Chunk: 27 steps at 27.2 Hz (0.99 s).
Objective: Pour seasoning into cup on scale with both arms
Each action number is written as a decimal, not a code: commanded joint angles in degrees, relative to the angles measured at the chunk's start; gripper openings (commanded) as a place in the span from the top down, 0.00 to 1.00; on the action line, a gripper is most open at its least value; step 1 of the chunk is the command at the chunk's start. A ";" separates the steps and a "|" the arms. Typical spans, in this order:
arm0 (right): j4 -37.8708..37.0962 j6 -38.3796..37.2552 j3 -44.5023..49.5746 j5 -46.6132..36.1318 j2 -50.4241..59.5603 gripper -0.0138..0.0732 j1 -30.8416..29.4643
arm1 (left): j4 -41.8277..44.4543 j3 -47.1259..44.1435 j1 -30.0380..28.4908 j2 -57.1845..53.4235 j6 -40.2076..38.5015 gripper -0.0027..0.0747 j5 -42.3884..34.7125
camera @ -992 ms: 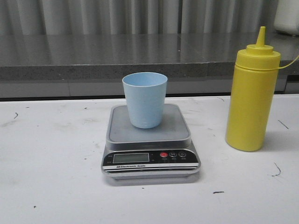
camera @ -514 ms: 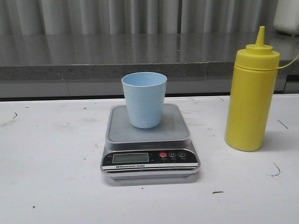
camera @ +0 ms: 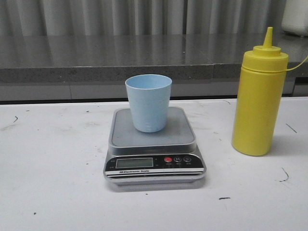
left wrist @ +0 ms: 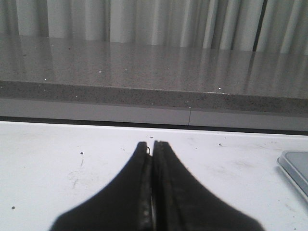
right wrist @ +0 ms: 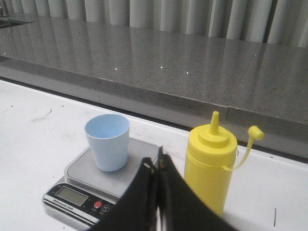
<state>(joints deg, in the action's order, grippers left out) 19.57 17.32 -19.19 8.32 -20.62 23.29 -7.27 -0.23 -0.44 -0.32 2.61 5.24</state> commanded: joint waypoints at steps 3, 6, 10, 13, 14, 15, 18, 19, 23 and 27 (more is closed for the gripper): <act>-0.11 0.59 -2.12 -4.17 -0.26 0.91 -0.14 | -0.43 -1.44 -0.15 -0.89 -0.47 0.99 -4.93; -0.40 0.66 -1.65 -4.78 -0.26 0.91 -0.14 | -0.43 -1.44 -0.15 -0.89 -0.47 0.99 -4.93; -10.68 -2.83 1.34 -7.48 0.41 0.91 -0.43 | -0.43 -1.44 -0.15 -0.89 -0.47 0.99 -4.93; -18.59 -10.34 5.76 -12.11 1.91 0.91 -2.88 | -0.43 -1.44 -0.15 -0.89 -0.47 0.99 -4.93; -20.39 -12.99 7.28 -13.71 2.56 0.91 -4.55 | -0.43 -1.44 -0.15 -0.89 -0.47 0.99 -4.93; -21.49 -14.77 8.78 -14.93 3.18 0.91 -6.13 | -0.43 -1.44 -0.15 -0.89 -0.47 0.99 -4.93; -22.63 -19.49 13.27 -15.95 5.83 0.91 -11.55 | -0.43 -1.44 -0.15 -0.89 -0.47 0.99 -4.93; -22.63 -20.87 14.44 -15.66 7.10 0.91 -13.37 | -0.43 -1.44 -0.15 -0.89 -0.47 0.99 -4.93; -22.63 -21.79 18.65 -14.01 12.07 0.91 -18.38 | -0.43 -1.44 -0.15 -0.89 -0.47 0.99 -4.93; -22.63 -21.79 20.39 -10.04 16.28 0.91 -21.38 | -0.43 -1.44 -0.15 -0.89 -0.47 0.99 -4.93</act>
<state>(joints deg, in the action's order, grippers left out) -2.39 -4.02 1.53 0.00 -5.69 3.37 -7.27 -0.23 -0.55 -0.32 2.61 5.24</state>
